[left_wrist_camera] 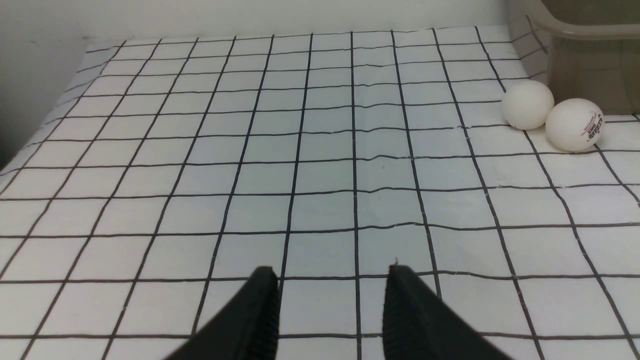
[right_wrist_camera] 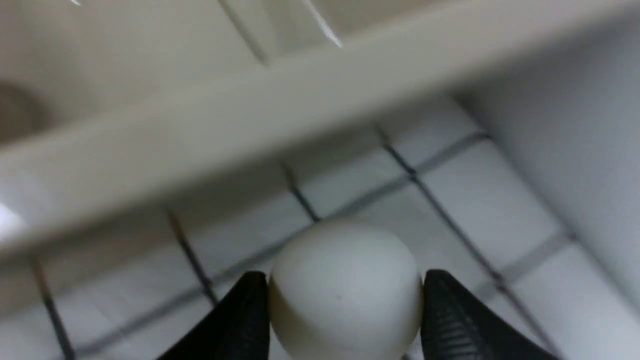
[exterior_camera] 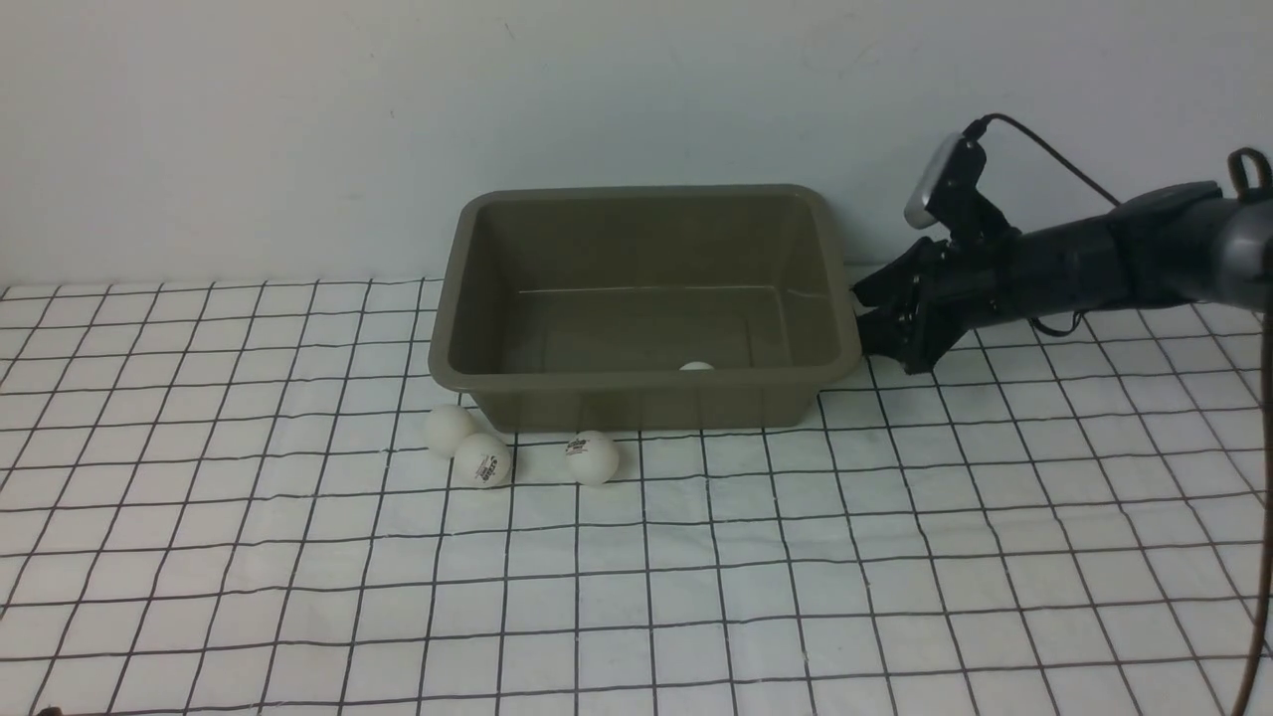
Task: Put the table tennis balls into the box on the white checkered tablecloth.
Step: 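Reach for and grasp a ping pong ball on the table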
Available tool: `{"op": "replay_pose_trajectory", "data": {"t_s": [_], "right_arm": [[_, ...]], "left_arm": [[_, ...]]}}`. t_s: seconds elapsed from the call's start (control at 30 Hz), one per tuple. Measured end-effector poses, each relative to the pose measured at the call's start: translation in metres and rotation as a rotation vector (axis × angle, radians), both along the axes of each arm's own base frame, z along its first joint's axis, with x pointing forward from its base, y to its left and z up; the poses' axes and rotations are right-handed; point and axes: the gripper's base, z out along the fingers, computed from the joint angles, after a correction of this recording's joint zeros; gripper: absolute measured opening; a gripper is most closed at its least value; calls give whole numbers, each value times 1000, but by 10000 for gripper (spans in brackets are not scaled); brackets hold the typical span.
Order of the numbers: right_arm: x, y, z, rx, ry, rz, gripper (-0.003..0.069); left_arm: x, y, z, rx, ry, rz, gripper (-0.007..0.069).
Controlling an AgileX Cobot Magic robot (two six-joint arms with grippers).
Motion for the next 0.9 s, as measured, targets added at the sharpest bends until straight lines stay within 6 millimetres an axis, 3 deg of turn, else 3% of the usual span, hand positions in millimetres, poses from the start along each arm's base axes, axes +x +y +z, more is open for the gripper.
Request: {"op": "replay_pose_trajectory", "data": {"t_s": [0.2, 0.3, 0.37, 0.5, 0.6, 0.7, 0.8, 0.9], "right_arm": [[-6, -43, 44, -32, 0, -49, 356], [-15, -45, 62, 42, 28, 14, 356], [-21, -30, 73, 149, 58, 96, 356], [-28, 20, 88, 259, 71, 231, 356], [-30, 58, 88, 221, 54, 241, 356], [-32, 89, 80, 66, 12, 222, 356], [-34, 102, 72, -66, -4, 191, 358], [-32, 100, 70, -83, 14, 135, 407]], "left_arm": [[0, 0, 0, 0, 0, 0, 268], [0, 0, 0, 0, 0, 0, 268], [0, 0, 0, 0, 0, 0, 268], [0, 0, 0, 0, 0, 0, 268], [0, 0, 0, 0, 0, 0, 268], [0, 0, 0, 0, 0, 0, 268], [0, 0, 0, 0, 0, 0, 268], [0, 0, 0, 0, 0, 0, 268]]}}
